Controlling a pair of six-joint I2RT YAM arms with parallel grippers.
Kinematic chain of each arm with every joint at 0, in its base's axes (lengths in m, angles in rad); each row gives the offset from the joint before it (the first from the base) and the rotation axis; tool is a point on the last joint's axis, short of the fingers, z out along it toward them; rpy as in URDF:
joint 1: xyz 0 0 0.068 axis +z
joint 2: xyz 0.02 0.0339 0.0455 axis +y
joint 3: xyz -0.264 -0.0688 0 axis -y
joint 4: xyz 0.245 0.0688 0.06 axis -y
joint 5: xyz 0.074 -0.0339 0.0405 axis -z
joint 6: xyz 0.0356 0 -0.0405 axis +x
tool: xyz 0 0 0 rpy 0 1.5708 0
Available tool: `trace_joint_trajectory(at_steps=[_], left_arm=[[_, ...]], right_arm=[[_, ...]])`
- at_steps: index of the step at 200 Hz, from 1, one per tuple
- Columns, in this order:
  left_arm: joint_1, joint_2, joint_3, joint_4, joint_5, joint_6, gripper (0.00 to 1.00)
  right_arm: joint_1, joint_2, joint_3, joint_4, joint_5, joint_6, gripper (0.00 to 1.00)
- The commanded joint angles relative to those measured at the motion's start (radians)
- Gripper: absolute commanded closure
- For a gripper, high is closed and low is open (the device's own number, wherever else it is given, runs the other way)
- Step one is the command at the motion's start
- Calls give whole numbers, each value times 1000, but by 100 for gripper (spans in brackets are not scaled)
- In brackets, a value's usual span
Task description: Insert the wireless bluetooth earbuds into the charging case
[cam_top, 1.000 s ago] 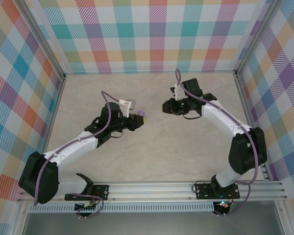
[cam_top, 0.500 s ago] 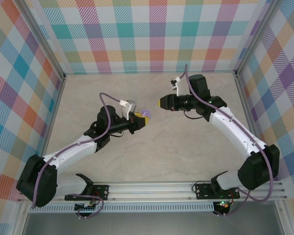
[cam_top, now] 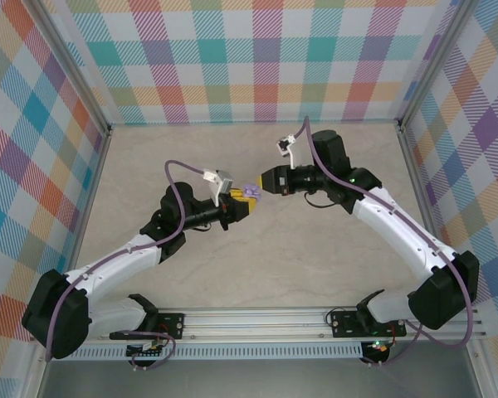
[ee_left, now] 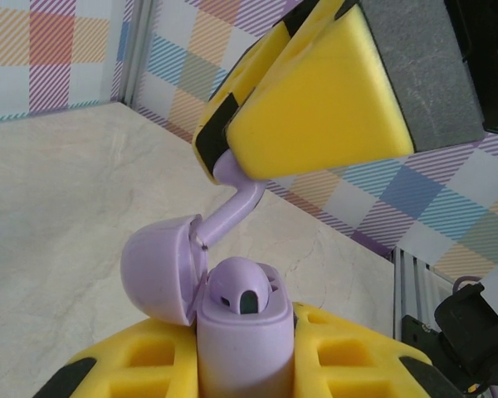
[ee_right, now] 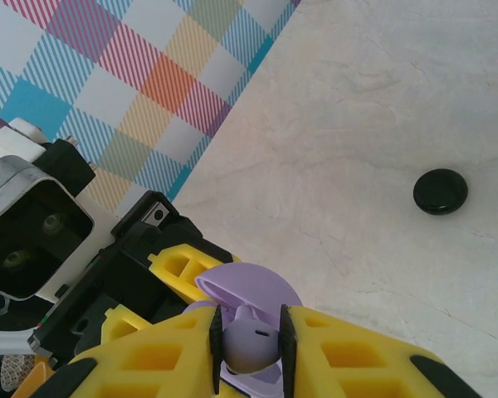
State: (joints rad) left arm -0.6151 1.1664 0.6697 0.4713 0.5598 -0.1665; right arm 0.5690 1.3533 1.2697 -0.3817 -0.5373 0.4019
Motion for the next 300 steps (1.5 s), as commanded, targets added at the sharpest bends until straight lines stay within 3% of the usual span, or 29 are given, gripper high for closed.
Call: trace_joint_trajectory(at_steps=[1, 129, 237, 300], left_arm=[[-11, -27, 9, 26, 1, 21, 78], [-14, -39, 37, -68, -65, 75, 78], [-15, -83, 131, -315, -32, 331, 77], [-28, -86, 130, -312, -29, 366, 78]], right_arm=[[9, -8, 36, 17, 14, -32, 74], [9, -48, 56, -58, 45, -64, 78], [11, -42, 105, -172, -20, -112, 78], [22, -20, 122, -196, -27, -124, 78]])
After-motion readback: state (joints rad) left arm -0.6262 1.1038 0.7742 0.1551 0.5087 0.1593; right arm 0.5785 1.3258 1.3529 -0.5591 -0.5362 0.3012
